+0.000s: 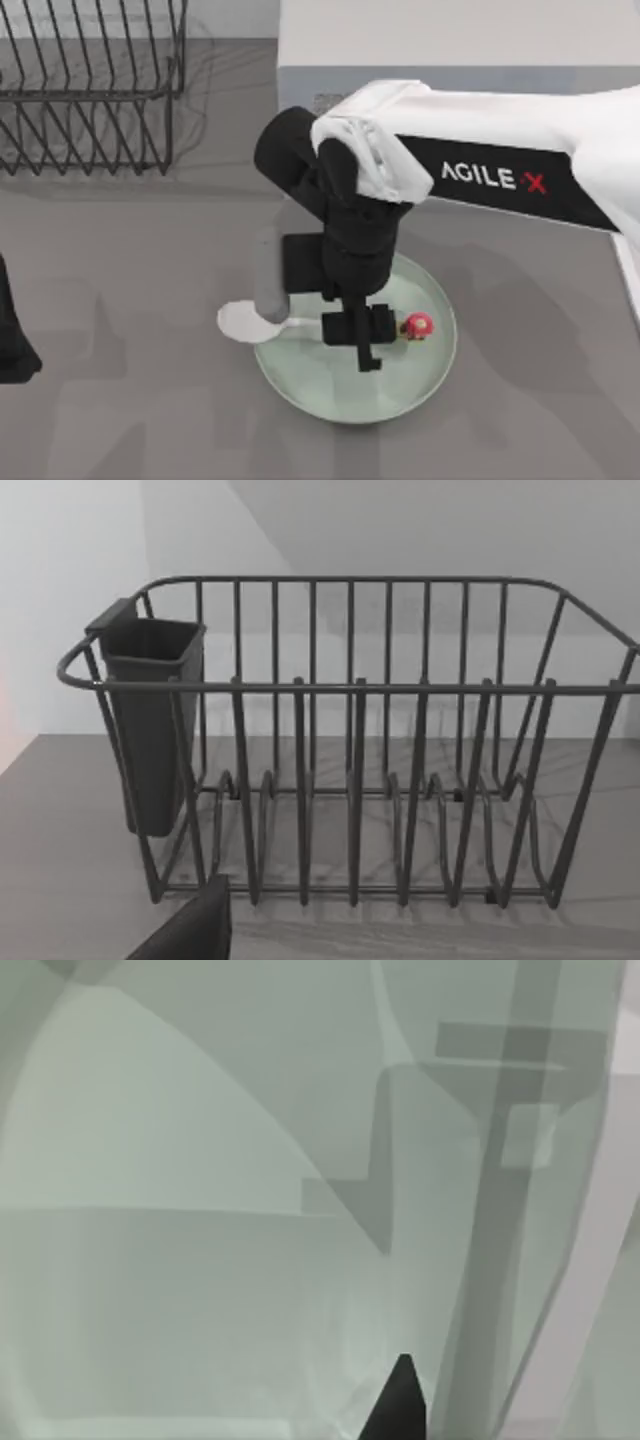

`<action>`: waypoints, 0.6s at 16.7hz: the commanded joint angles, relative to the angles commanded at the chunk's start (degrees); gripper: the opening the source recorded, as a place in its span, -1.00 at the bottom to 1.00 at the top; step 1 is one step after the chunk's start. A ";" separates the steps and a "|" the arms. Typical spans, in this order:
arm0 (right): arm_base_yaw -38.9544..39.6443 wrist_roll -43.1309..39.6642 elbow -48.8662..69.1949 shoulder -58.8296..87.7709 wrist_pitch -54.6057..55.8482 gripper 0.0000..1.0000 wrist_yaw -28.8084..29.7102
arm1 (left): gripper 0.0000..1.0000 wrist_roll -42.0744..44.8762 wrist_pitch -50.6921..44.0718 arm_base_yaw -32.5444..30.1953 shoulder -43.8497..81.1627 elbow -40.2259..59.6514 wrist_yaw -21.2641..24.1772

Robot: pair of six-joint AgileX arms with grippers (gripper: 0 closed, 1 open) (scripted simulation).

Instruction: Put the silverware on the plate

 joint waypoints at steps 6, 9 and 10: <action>0.00 0.00 0.00 0.00 0.00 -0.40 0.00 | 1.00 0.00 0.00 0.00 0.00 0.00 0.00; 0.00 0.00 0.00 0.00 0.00 0.06 0.00 | 1.00 0.00 0.00 0.00 0.00 0.00 0.00; 0.00 0.00 0.00 0.00 0.00 0.21 0.00 | 1.00 0.00 0.00 0.00 0.00 0.00 0.00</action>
